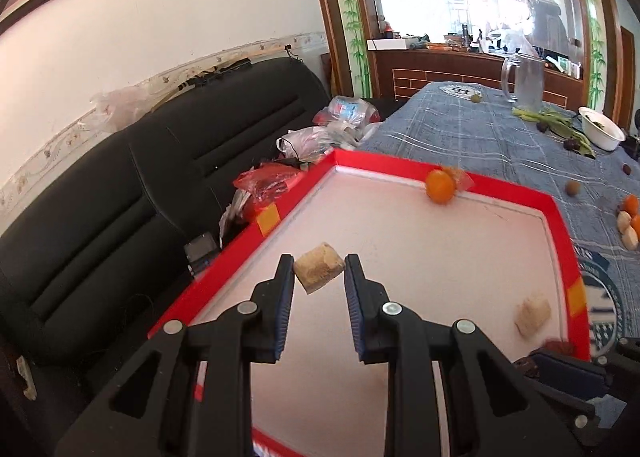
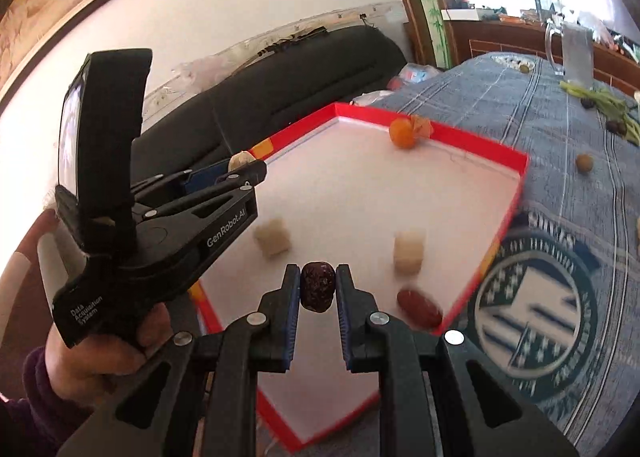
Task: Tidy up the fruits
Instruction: 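Open the left tool over the tray while the right tool releases the dark date into it, then grasp a round tan biscuit with the right tool while the left tool grasps another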
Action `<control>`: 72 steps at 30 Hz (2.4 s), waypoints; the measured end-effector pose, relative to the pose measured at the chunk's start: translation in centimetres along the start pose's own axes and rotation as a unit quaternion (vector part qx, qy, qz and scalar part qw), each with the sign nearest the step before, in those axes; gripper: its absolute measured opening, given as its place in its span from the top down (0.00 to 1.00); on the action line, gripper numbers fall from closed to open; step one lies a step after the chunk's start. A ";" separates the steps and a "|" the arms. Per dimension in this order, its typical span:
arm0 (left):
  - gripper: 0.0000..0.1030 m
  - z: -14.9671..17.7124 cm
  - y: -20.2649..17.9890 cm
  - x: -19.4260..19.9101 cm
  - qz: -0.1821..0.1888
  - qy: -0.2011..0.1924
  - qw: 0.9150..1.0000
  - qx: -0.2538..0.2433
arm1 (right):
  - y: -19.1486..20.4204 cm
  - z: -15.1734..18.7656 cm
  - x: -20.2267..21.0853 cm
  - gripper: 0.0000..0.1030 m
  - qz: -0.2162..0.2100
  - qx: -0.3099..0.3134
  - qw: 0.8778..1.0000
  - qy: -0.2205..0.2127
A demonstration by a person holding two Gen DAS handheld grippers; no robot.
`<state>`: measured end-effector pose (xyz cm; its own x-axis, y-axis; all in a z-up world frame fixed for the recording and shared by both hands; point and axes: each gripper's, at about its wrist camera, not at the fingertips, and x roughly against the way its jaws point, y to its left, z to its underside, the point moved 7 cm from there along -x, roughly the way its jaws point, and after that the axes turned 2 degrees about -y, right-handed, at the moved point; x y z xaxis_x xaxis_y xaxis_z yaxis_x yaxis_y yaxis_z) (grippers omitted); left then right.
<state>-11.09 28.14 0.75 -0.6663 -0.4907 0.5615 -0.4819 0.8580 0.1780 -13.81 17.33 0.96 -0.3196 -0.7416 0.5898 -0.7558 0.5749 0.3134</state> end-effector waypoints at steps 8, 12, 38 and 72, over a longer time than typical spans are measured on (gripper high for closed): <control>0.73 -1.1 1.5 -3.4 -0.016 0.048 0.999 0.001 | -1.2 -2.3 -4.5 0.84 0.017 -0.030 0.998 0.052; 0.72 0.1 1.9 -4.3 -0.021 0.076 0.997 0.008 | -1.8 -2.2 -5.3 0.83 0.026 -0.051 0.997 0.056; 0.20 0.0 -18.5 9.2 0.179 0.004 0.972 -0.150 | -27.9 1.0 19.2 0.52 0.145 -0.252 0.948 -0.127; 0.23 -0.5 -32.2 4.9 0.301 0.074 0.929 -0.202 | -28.3 1.8 15.7 0.81 0.197 -0.203 0.957 -0.065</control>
<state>1.43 -1.84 -1.82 -0.6462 0.0975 0.7570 0.2251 0.9720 0.0670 1.51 -11.21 -0.04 -0.6216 -0.4619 0.6327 -0.2871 0.8858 0.3647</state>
